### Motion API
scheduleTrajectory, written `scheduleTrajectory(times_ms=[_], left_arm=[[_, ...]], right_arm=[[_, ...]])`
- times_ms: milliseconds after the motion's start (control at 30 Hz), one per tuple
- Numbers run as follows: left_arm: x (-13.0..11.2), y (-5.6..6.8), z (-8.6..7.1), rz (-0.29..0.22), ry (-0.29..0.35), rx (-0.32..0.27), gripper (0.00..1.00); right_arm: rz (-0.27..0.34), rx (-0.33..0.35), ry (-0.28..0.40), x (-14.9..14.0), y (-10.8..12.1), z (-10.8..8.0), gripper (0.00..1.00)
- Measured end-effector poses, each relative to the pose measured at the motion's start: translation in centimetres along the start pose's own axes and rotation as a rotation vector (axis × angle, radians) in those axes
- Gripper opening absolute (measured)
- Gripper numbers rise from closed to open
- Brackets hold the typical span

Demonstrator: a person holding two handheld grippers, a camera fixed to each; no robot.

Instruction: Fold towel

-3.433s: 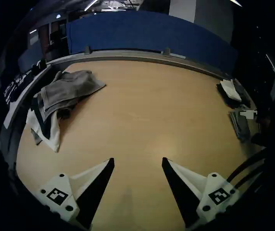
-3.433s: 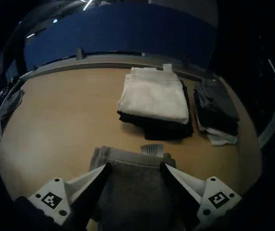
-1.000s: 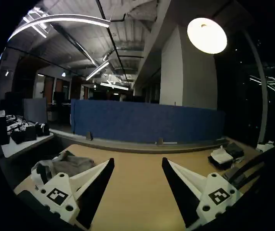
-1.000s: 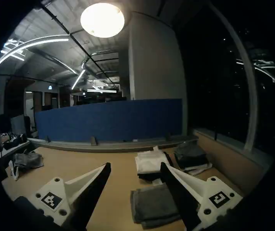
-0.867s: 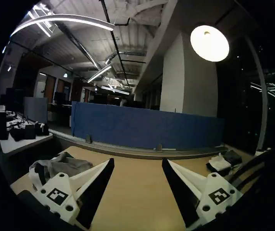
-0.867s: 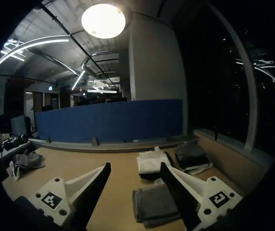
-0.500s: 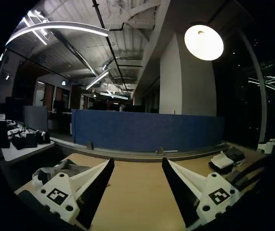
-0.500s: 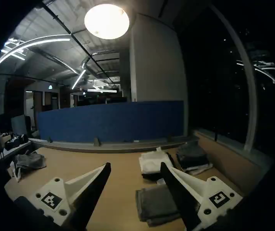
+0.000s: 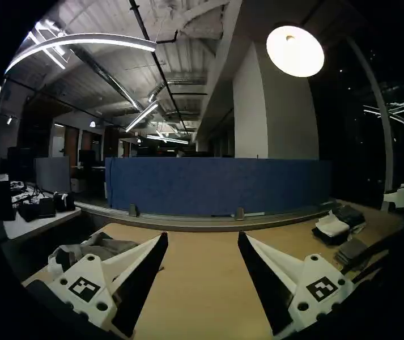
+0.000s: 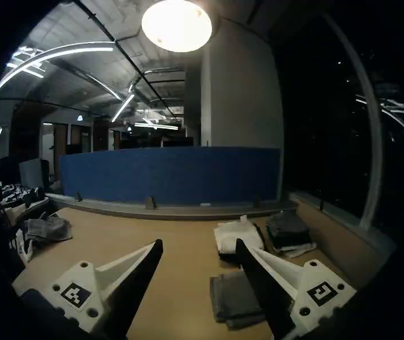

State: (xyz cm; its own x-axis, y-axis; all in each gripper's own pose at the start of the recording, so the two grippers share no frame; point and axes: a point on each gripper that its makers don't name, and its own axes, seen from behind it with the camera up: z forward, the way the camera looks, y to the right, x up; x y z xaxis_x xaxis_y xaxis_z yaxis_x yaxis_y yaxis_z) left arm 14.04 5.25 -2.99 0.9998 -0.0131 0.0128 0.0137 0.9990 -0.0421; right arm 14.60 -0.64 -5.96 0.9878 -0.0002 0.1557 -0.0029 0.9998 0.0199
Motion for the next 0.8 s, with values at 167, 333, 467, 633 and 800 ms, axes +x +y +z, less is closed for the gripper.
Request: scheduleTrajectory(times_ms=[167, 333, 467, 633, 800], left_arm=[[-1.8, 0.4, 0.3, 0.054, -0.011, 0.007, 0.92], [-3.6, 0.2, 0.6, 0.077, -0.007, 0.018, 0.92], [-5.0, -0.7, 0.9, 0.075, 0.004, 0.028, 0.92], [-6.9, -2.2, 1.3, 0.076, 0.015, 0.033, 0.92], [-8.4, -3.0, 1.6, 0.055, 0.039, 0.027, 0.92]], right_arm=[[-0.023, 0.012, -0.018, -0.7, -1.0, 0.4, 1.00], [-0.026, 0.017, -0.023, -1.1, -1.8, 1.2, 1.00], [-0.032, 0.021, -0.018, -0.8, -2.5, 1.9, 1.00], [-0.058, 0.022, -0.012, -0.9, -3.5, 2.8, 1.00], [-0.078, 0.035, -0.009, -1.6, -5.3, 3.7, 1.00]])
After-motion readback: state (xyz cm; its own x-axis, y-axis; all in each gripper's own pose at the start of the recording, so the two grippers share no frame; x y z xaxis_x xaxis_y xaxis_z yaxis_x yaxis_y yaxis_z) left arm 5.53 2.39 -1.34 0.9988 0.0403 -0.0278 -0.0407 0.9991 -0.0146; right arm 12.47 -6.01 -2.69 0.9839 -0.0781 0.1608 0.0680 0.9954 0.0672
